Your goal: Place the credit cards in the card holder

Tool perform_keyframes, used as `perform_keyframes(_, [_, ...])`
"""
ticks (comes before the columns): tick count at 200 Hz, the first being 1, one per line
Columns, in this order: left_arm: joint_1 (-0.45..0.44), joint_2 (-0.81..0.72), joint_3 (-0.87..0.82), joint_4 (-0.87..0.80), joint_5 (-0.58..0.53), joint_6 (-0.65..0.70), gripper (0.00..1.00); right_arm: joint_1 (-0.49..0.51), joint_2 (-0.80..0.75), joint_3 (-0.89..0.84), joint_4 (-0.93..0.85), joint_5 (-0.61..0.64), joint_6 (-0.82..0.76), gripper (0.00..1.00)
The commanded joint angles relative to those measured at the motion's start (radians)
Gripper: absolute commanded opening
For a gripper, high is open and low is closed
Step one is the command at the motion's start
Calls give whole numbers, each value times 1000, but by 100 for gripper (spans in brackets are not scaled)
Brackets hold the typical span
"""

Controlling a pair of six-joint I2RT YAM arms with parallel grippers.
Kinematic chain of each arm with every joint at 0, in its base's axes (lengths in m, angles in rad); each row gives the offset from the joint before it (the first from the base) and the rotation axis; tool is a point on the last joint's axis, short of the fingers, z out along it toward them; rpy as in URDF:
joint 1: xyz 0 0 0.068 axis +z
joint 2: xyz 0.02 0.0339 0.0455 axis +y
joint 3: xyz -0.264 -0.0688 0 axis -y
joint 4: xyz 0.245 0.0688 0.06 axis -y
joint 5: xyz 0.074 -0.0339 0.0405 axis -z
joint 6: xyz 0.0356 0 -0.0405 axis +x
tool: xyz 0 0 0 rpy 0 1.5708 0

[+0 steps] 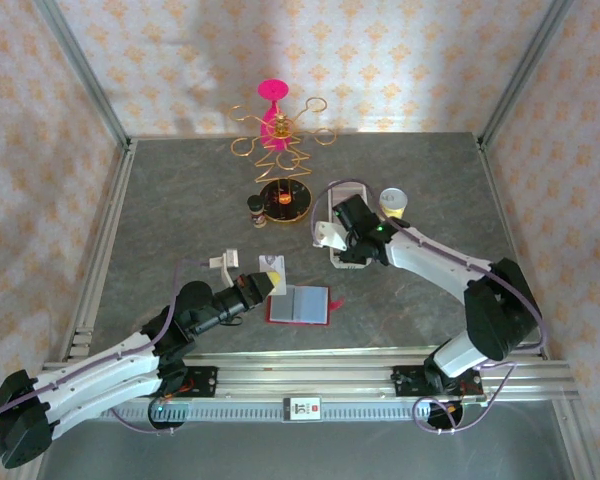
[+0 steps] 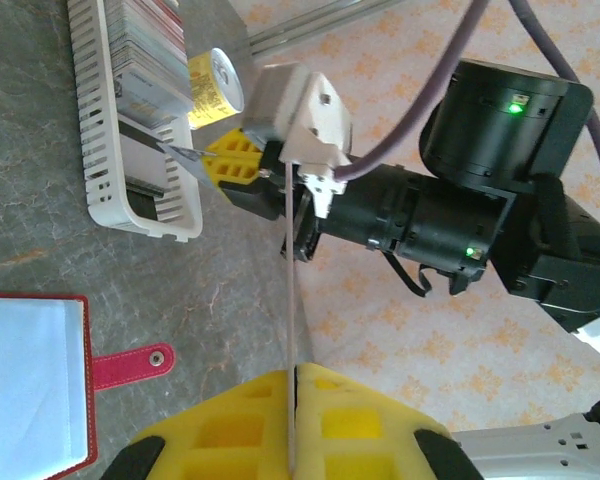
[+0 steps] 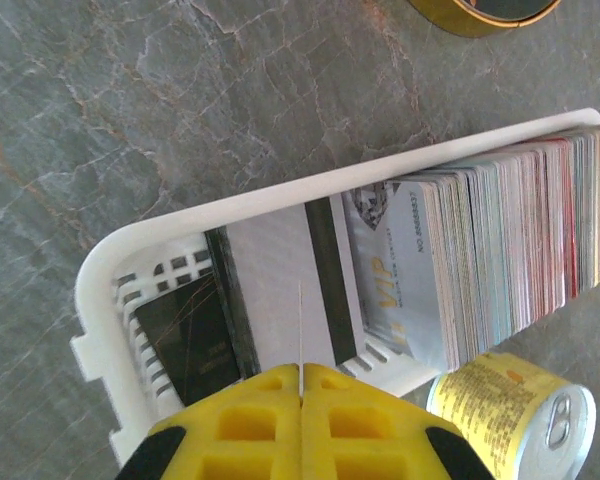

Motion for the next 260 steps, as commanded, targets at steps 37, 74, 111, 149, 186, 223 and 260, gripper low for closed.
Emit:
perform_keyframes(37, [13, -26, -19, -18, -1, 11, 0, -6, 73, -29, 176, 72, -65, 0])
perform_keyframes(74, [14, -37, -22, -24, -5, 9, 0, -8, 92, -29, 165, 12, -12, 23])
perform_keyframes(111, [13, -36, -23, -13, 4, 8, 0, -7, 3, -45, 132, -91, 81, 56])
perform_keyframes(149, [13, -18, -20, 36, 37, 35, 0, -2, -195, -52, 172, -252, 447, 64])
perform_keyframes(186, [13, 11, -16, 135, 88, 48, 0, -4, -343, -141, 383, -386, 1249, 60])
perform_keyframes(223, [12, 22, -8, 200, 124, 45, 0, 28, -420, -344, 796, -713, 1806, 61])
perform_keyframes(260, [11, 35, -15, 280, 143, 9, 0, 141, -453, -422, 1003, -699, 1924, 67])
